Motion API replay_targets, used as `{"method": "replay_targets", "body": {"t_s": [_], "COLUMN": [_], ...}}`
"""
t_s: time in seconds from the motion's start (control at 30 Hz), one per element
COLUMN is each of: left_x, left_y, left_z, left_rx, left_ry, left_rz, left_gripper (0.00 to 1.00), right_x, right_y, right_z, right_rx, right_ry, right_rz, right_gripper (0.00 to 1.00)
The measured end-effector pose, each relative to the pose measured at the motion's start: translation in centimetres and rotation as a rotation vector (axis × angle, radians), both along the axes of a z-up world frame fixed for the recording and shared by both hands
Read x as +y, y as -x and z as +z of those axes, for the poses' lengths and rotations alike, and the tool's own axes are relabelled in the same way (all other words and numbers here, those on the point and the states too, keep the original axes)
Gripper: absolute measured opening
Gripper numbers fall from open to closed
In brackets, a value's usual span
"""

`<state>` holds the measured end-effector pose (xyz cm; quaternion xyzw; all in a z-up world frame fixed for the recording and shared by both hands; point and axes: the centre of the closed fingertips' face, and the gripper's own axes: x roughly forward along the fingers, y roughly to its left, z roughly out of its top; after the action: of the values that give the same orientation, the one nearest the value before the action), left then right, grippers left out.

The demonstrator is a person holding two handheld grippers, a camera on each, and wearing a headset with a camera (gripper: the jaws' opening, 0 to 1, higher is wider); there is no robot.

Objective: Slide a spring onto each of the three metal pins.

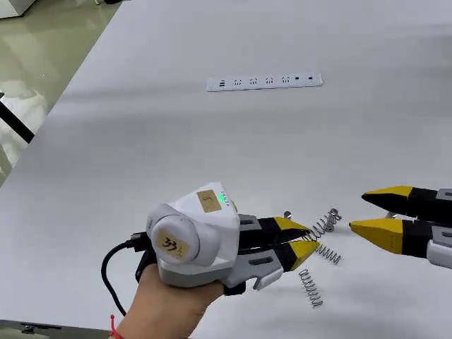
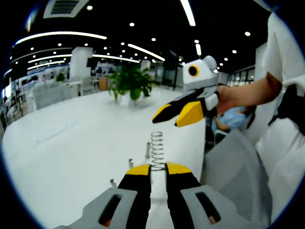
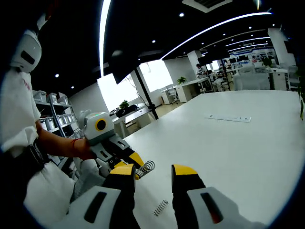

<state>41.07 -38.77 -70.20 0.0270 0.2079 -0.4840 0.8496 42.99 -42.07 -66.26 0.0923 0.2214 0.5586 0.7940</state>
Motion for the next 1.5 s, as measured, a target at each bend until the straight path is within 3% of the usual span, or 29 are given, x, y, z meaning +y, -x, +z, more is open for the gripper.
{"method": "replay_targets", "body": {"t_s": [0.07,0.13,0.37,0.7,0.9,1.33,1.5], "left_x": [-0.1,-0.3,-0.7,-1.0,-1.2,-1.9,-2.1], "left_y": [-0.1,-0.1,-0.1,-0.1,0.0,0.8,0.9], "left_z": [0.2,0.4,1.0,1.4,1.3,0.7,0.6], "left_rx": [-0.003,-0.005,-0.006,-0.011,-0.008,0.008,0.009], "left_ry": [0.013,0.024,0.055,0.068,0.067,0.064,0.066], "left_rz": [0.004,0.004,0.006,0.0,-0.007,-0.037,-0.043], "left_gripper": [0.11,0.11,0.11,0.11,0.11,0.11,0.11], "right_x": [0.1,0.5,1.4,1.7,2.0,2.9,3.1], "right_y": [0.0,0.2,0.4,0.4,0.9,2.4,2.8], "right_z": [-0.2,-0.2,0.1,0.2,0.3,0.3,0.3], "right_rx": [-0.003,0.029,0.072,0.076,0.052,-0.084,-0.106], "right_ry": [0.001,-0.024,-0.075,-0.082,-0.059,0.072,0.1], "right_rz": [0.0,0.003,-0.007,-0.005,0.019,0.142,0.169], "right_gripper": [0.3,0.29,0.23,0.13,0.13,0.12,0.12]}}
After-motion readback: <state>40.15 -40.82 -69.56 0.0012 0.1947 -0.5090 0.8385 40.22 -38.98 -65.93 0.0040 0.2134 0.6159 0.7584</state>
